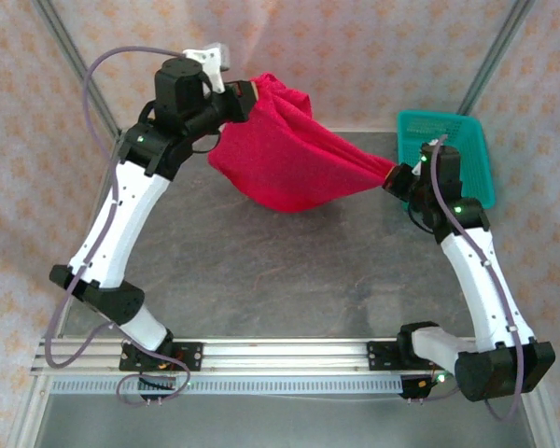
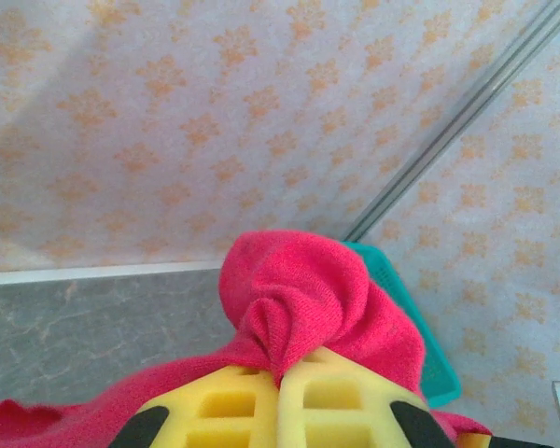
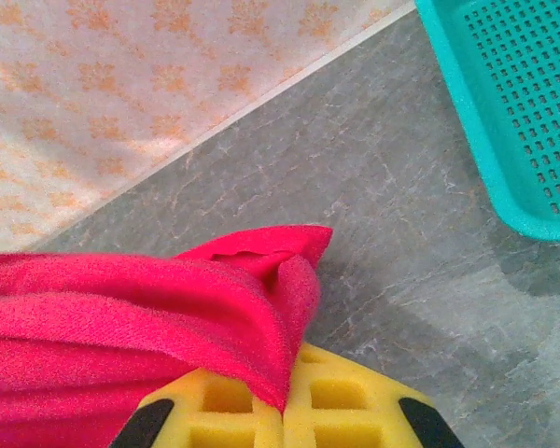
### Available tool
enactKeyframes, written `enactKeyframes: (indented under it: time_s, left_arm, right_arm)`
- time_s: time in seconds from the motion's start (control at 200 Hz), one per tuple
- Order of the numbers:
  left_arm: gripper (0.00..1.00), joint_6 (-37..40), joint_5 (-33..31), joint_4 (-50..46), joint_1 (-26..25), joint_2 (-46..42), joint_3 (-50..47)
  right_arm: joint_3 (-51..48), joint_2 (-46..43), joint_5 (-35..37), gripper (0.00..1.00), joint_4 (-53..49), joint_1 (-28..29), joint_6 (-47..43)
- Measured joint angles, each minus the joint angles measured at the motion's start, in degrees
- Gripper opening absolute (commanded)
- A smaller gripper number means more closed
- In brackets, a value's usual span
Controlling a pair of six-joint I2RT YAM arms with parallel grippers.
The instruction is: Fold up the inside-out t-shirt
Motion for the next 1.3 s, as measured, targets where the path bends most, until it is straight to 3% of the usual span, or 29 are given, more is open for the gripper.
enactKeyframes:
  time_s: [0.115,0.22,0.29,0.37,0.445,0.47,0.53,0.646,0.756,0.896,1.101,1.246,1.301]
  left_arm:
    - [0.0,-0.55,-0.74,1.25,0.2,-3.87,-11.21]
    - [0.0,-3.3,-1.6,5.33,0.2,-6.82,-28.28]
    - [0.0,-6.21,-2.01,8.94,0.15,-8.04,-41.44]
    - [0.0,-8.87,-3.43,12.0,-0.46,-9.31,-54.8]
    - [0.0,-10.51,-6.16,11.91,-1.88,-10.78,-63.17]
    - [0.07,-10.71,-7.34,11.65,-2.64,-11.32,-64.61]
    - [0.36,-10.69,-9.88,10.95,-4.44,-12.61,-65.44]
    - [0.56,-10.38,-15.39,10.21,-7.08,-15.82,-63.91]
    - [0.57,-9.03,-19.67,8.81,-7.76,-17.88,-61.02]
    - [0.57,-8.52,-21.03,8.2,-7.76,-19.06,-59.34]
    - [0.53,-8.22,-19.82,7.52,-7.8,-16.79,-58.53]
    - [0.53,-9.68,-19.32,7.3,-7.8,-16.65,-59.89]
    - [0.53,-10.43,-19.1,7.32,-7.8,-17.09,-61.2]
  right_arm:
    - [-7.04,-1.22,-1.33,0.0,2.23,0.0,0.52]
    - [-20.02,-2.23,-4.13,0.0,4.37,0.0,2.99]
    - [-27.43,-2.21,-5.62,0.13,4.26,0.0,4.52]
    - [-31.06,-2.27,-6.05,0.36,2.08,0.13,5.22]
    - [-30.32,-2.69,-5.33,0.45,0.61,0.61,5.2]
    - [-29.35,-2.89,-4.92,0.47,-0.02,1.01,4.98]
    - [-26.16,-3.02,-3.48,0.48,-0.85,2.64,4.96]
    - [-19.37,-2.1,-1.05,0.48,-0.22,7.76,5.01]
    - [-14.43,3.1,0.7,0.47,2.27,14.6,5.11]
    - [-9.35,16.24,2.16,0.48,5.77,22.03,5.25]
    - [0.0,33.7,2.86,0.49,7.8,25.38,5.01]
    - [2.82,40.17,2.56,0.49,9.27,26.8,5.01]
    - [2.91,41.55,2.32,0.44,9.55,27.06,5.05]
